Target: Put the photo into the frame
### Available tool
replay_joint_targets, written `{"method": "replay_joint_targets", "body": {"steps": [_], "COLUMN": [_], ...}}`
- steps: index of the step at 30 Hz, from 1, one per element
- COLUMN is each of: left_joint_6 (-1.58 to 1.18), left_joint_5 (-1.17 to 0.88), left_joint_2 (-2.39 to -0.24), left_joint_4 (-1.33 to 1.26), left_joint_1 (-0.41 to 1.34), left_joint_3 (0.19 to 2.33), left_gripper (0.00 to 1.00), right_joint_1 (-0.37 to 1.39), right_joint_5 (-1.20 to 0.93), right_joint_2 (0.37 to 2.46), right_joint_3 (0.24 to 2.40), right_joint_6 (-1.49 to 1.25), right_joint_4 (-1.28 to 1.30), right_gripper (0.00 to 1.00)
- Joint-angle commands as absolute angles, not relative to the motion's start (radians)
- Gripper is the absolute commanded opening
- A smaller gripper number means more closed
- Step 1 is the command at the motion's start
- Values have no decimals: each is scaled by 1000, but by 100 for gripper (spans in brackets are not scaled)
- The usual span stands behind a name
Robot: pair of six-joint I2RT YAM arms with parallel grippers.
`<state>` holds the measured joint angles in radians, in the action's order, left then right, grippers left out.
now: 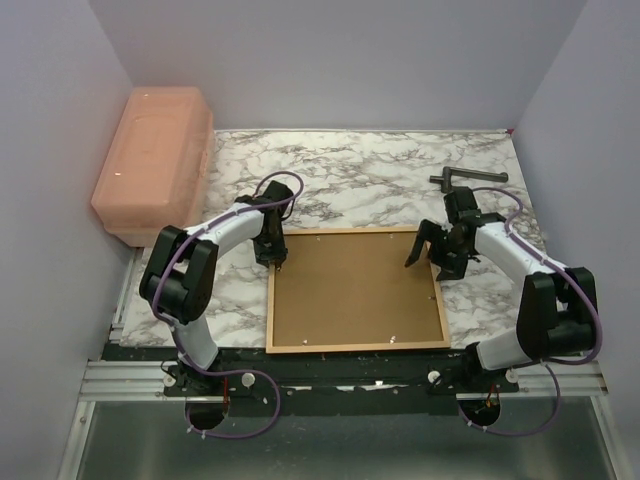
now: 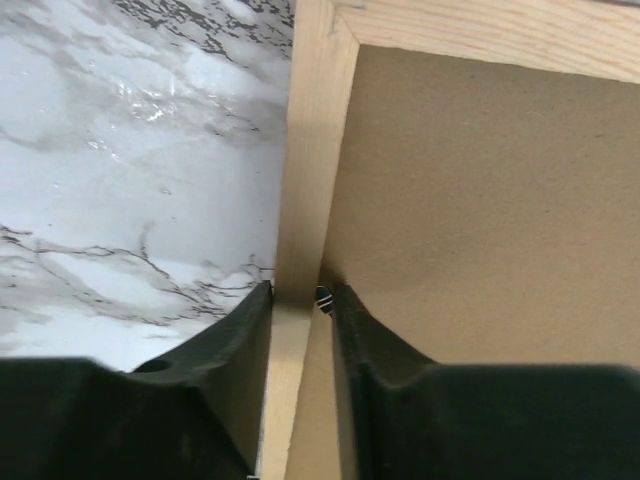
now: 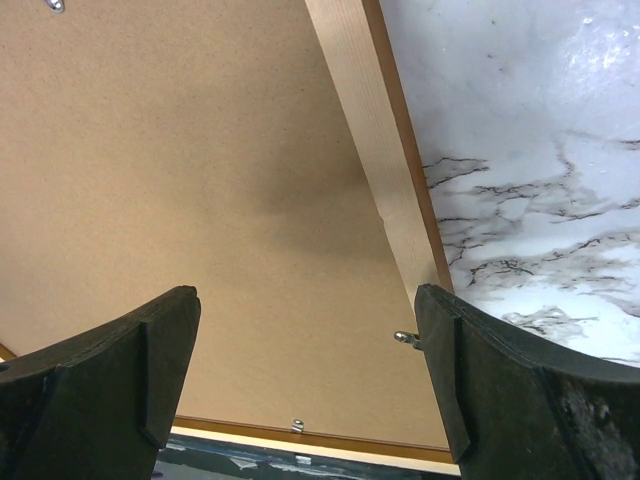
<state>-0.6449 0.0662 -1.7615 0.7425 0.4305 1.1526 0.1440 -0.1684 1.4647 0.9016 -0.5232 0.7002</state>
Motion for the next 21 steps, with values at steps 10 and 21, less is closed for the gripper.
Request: {"method": "replay_joint_targets", "body": {"steps": [10,21], "left_joint_6": [-618,-589], "left_joint_5": [67,30], "left_joint_2": [-1786,-1581], "left_joint_4": [756,755], "left_joint_1": [438,434], "left_joint_3": [1172,1137], "left_gripper": [0,67], "right_joint_1": [79,34], "right_joint_5": [-227,-209], "right_joint_2": [1422,1383], "right_joint_3": [866,857], "right_joint_6": [-518,-526], "right_joint_4": [706,707], "right_gripper": [97,98]}}
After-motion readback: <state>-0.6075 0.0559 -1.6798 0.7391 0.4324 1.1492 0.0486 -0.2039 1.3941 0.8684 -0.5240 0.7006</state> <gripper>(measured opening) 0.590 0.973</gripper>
